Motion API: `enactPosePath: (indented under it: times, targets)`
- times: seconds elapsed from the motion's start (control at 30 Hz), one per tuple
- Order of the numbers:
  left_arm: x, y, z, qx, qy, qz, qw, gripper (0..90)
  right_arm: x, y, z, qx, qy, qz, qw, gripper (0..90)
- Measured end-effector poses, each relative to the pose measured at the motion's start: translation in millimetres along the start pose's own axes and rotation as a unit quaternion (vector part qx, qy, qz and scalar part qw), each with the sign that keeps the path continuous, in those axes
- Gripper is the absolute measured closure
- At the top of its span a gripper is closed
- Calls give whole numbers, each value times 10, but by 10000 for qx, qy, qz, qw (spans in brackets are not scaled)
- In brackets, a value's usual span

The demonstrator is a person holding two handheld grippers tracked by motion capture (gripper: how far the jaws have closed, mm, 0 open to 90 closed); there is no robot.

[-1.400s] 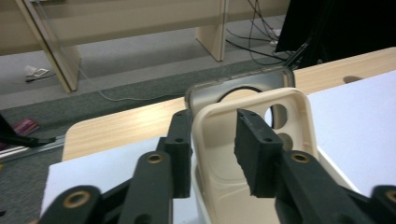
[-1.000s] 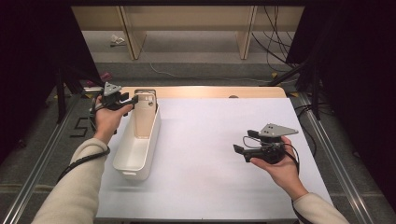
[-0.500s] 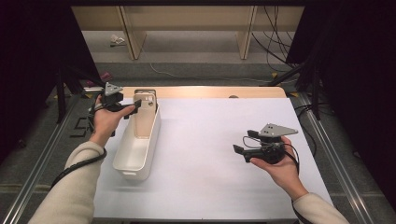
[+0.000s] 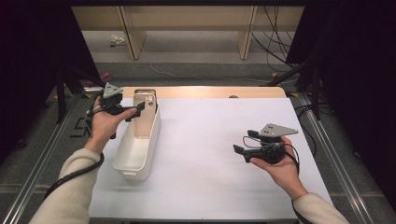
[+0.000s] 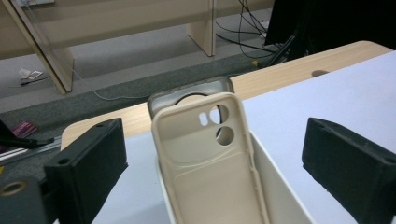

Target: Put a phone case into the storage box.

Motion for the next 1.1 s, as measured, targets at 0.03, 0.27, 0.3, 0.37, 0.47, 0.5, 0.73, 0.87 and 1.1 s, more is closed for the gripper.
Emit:
enactPosePath:
  times: [0.03, 0.27, 0.3, 0.37, 0.47, 0.5, 0.73, 0.87, 1.1]
  targets:
    - [-2, -17, 15, 28, -1, 10, 10000, 55, 0, 0, 0, -2, -1, -1, 10000, 190]
    - [14, -139, 109, 175, -7, 64, 9998, 42, -1, -1, 0, -3, 1, -2, 10000, 184]
    - [21, -162, 123, 205, 4, 70, 9998, 43, -1, -1, -1, -4, 4, 1, 10000, 183]
    - [29, -192, 142, 233, 0, 70, 9997, 41, -1, 0, -1, -7, 2, -1, 10000, 180]
    - [46, -248, 161, 280, -53, 72, 9996, 36, -1, -1, 1, -10, 22, -3, 10000, 175]
    - [53, -265, 167, 280, -54, 78, 9996, 31, -1, -2, 2, -6, 27, -4, 10000, 174]
    - [130, -358, 212, 378, -47, 99, 9992, 18, -4, -10, 9, -1, 40, 3, 10000, 170]
    - [171, -398, 254, 466, -7, 143, 9988, 18, -3, -13, 18, 3, 54, 8, 10000, 169]
    - [231, -474, 348, 651, 58, 193, 9977, 17, -4, -29, 34, 32, 53, 27, 10000, 169]
Point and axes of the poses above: each handheld gripper's, and its own axes: y roughly forward along the jaws, x roughly out of its underside, z roughly to its right, the point moved 1 cm from there along y, roughly forward along the jaws, and after that the axes turned 8 degrees about z, right-handed, at the moved point
